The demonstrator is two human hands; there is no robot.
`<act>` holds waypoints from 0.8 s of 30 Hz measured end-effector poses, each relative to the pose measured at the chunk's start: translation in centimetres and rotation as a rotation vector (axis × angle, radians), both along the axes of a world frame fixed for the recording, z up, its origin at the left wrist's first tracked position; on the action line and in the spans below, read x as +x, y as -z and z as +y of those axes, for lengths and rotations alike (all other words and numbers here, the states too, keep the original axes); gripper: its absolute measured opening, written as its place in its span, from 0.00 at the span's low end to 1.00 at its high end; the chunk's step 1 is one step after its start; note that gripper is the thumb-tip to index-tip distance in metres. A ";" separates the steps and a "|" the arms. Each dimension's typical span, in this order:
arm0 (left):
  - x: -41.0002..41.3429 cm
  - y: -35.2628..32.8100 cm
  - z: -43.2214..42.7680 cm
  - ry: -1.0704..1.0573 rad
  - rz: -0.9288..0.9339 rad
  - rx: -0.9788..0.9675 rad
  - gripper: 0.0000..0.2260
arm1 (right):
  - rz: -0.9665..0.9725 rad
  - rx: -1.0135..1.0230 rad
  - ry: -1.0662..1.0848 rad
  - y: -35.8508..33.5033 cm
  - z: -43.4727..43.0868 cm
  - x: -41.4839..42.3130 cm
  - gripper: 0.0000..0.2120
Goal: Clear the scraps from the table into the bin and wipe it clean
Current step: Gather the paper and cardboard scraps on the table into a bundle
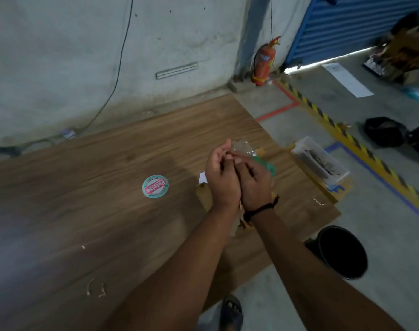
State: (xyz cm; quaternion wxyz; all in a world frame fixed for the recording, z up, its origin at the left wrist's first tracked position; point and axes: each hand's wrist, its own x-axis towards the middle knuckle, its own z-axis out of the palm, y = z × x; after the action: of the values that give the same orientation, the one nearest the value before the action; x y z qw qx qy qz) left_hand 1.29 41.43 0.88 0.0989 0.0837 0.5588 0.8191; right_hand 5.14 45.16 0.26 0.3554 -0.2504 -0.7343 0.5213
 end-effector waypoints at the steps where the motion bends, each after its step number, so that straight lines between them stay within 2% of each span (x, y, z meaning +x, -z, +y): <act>1: -0.2 0.4 1.2 0.016 0.025 -0.011 0.14 | -0.037 0.053 -0.010 0.2 1.5 0.1 0.13; 3: -0.6 2.1 2.7 0.067 0.107 -0.133 0.13 | -0.164 0.162 -0.077 1.8 4.3 0.2 0.16; 6: -0.8 5.5 3.0 0.128 0.287 -0.433 0.16 | -0.386 0.351 -0.235 5.3 6.9 0.4 0.24; 11: -0.5 9.0 2.6 0.180 0.389 -0.549 0.19 | -0.542 0.389 -0.346 10.4 7.2 0.5 0.26; 16: 0.0 10.4 2.2 0.151 0.391 -0.660 0.17 | -0.528 0.441 -0.312 11.4 6.9 0.6 0.23; 20: 0.0 9.1 2.2 0.125 0.365 -0.576 0.16 | -0.506 0.421 -0.378 10.2 7.1 0.5 0.26; 24: -0.1 6.9 1.3 -0.004 0.443 -0.509 0.15 | -0.313 0.347 -0.362 8.5 8.0 1.1 0.25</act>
State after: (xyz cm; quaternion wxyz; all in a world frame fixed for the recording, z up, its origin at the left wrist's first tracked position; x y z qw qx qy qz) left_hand 1.20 42.70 -5.99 -0.0087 0.2311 0.7537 0.6152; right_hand 6.20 53.17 -8.20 0.1766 -0.1281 -0.8910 0.3981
